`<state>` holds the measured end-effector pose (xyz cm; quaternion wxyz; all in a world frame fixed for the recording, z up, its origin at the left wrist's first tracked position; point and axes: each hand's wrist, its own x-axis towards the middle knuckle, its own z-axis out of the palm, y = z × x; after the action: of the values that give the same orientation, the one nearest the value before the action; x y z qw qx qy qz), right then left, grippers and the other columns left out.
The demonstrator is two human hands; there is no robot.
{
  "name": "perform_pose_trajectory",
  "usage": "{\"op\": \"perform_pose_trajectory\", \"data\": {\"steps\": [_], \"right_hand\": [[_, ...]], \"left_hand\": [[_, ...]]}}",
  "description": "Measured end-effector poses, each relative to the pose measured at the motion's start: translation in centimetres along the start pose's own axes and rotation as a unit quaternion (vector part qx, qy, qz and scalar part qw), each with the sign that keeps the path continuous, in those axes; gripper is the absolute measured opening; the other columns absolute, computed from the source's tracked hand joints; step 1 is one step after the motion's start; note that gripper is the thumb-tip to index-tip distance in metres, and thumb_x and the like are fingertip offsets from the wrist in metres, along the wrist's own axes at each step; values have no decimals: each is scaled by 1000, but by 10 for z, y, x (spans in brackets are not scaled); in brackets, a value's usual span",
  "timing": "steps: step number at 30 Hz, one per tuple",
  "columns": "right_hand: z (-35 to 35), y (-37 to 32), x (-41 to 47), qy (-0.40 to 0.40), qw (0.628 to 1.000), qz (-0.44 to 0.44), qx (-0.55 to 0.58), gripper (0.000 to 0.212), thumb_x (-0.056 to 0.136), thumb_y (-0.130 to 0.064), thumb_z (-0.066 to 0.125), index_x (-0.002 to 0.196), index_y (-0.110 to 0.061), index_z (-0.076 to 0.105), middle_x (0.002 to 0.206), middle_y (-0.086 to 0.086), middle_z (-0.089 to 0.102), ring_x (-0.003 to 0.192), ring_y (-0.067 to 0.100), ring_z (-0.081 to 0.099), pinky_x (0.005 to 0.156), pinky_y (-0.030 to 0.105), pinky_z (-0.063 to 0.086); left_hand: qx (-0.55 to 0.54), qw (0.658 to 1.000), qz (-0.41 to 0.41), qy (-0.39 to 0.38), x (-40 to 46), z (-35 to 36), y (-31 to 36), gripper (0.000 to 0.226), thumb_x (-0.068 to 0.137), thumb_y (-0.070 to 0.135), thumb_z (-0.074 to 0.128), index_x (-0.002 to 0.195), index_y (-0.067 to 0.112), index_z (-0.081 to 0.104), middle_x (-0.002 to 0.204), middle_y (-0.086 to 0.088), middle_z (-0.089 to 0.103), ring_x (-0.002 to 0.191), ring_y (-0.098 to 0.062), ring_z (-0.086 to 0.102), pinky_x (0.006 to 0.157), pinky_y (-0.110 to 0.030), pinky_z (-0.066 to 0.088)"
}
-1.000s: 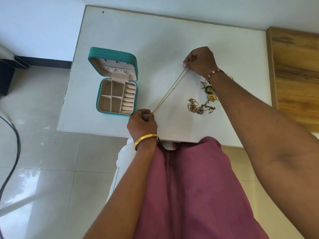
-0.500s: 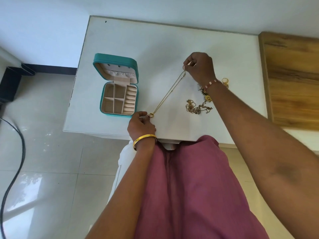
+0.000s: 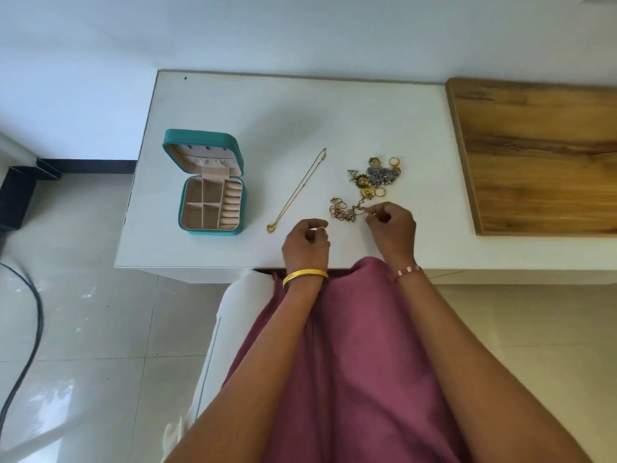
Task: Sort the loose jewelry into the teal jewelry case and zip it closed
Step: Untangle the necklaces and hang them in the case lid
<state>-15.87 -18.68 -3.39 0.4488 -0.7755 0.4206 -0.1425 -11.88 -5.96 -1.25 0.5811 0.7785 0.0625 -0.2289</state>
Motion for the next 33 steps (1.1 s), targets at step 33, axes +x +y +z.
{"op": "perform_pose_trajectory", "data": {"steps": [33], "right_hand": [[3, 10, -19, 4, 992, 37, 120, 11, 89, -1, 53, 84, -11, 54, 75, 3, 60, 57, 1, 56, 56, 12, 48]], "left_hand": [[54, 997, 9, -46, 15, 11, -29, 20, 89, 1, 48, 98, 7, 65, 83, -8, 64, 62, -9, 59, 60, -12, 53]]}}
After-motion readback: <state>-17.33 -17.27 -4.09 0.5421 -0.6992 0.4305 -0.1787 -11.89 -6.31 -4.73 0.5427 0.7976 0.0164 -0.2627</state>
